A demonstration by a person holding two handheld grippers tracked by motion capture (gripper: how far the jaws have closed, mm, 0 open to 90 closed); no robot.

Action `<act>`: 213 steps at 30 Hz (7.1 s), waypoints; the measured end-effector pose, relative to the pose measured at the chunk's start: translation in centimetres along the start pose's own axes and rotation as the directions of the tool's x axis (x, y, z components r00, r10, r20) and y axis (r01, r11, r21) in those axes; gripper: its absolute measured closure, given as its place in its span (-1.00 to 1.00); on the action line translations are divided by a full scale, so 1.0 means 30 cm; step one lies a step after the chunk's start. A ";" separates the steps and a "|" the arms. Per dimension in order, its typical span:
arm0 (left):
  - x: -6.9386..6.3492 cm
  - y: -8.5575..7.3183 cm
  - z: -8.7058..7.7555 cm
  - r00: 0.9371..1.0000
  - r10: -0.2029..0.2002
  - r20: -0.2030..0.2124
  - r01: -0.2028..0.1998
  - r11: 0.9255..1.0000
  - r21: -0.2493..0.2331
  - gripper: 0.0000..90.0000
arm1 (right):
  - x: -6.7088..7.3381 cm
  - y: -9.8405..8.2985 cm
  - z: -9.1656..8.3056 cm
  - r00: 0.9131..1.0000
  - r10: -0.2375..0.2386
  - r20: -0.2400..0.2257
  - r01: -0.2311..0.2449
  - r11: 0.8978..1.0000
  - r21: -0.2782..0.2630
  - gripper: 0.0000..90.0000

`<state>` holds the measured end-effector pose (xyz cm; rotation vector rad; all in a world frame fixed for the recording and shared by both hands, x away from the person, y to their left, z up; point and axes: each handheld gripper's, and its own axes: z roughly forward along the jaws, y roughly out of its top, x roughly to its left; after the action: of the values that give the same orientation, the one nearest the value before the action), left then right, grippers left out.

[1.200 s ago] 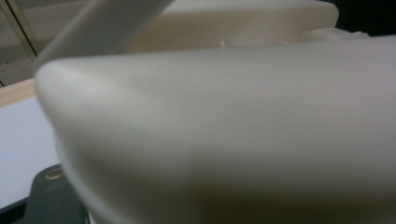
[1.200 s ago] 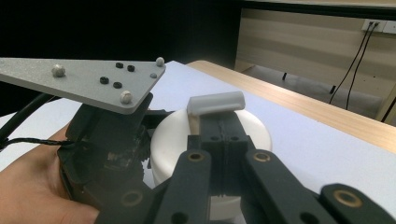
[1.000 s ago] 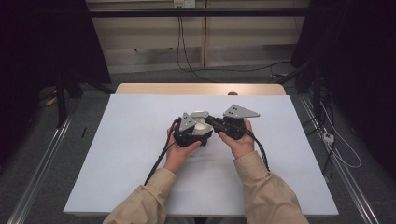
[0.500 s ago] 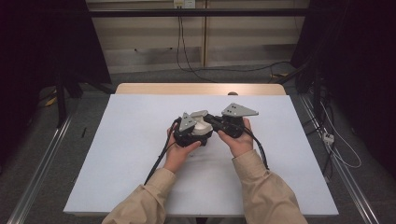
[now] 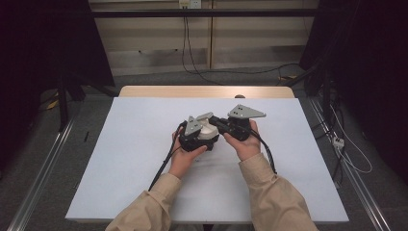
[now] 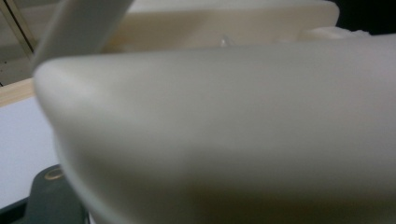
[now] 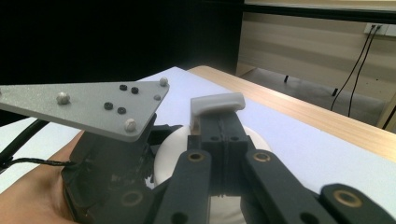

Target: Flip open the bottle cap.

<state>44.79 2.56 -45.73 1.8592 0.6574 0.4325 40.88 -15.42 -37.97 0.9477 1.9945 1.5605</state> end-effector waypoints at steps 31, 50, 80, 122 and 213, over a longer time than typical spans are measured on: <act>-0.001 -0.002 0.002 1.000 -0.005 -0.001 0.005 1.000 -0.007 -0.59 | 0.002 0.043 0.030 1.000 -0.010 -0.006 0.010 1.000 -0.003 1.00; 0.000 -0.002 0.001 1.000 -0.001 -0.002 0.001 1.000 -0.003 -0.59 | 0.008 0.072 0.076 1.000 -0.014 -0.023 0.013 1.000 -0.003 1.00; 0.005 -0.004 0.001 1.000 0.010 -0.005 -0.011 1.000 -0.006 -0.59 | 0.011 0.111 0.134 0.999 -0.045 -0.031 0.046 0.999 0.027 1.00; 0.005 -0.006 0.002 1.000 -0.011 -0.002 0.011 1.000 -0.007 -0.59 | -0.014 0.083 0.214 0.997 -0.040 -0.062 0.044 0.997 0.067 1.00; 0.004 -0.012 -0.013 1.000 0.019 -0.011 -0.019 0.999 0.026 -0.59 | -0.011 0.078 0.293 0.993 -0.045 -0.105 0.062 0.984 0.168 1.00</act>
<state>44.59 3.02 -45.92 1.8905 0.6564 0.4491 47.82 -9.52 -38.14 0.8867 2.2351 1.4526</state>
